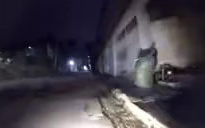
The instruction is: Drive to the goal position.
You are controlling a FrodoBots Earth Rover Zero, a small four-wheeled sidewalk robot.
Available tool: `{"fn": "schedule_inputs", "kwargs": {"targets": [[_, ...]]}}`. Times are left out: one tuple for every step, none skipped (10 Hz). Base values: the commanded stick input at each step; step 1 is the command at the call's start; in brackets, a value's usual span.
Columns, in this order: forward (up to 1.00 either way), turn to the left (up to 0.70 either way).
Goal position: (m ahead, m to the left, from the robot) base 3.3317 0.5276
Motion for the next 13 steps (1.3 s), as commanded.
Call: {"fn": "schedule_inputs", "kwargs": {"targets": [[0.70, 0.00], [0.70, 0.00], [0.70, 0.00], [0.70, 0.00], [0.70, 0.00], [0.70, 0.00], [0.70, 0.00], [0.70, 0.00], [0.70, 0.00], [0.70, 0.00], [0.70, 0.00], [0.70, 0.00], [0.70, 0.00]]}}
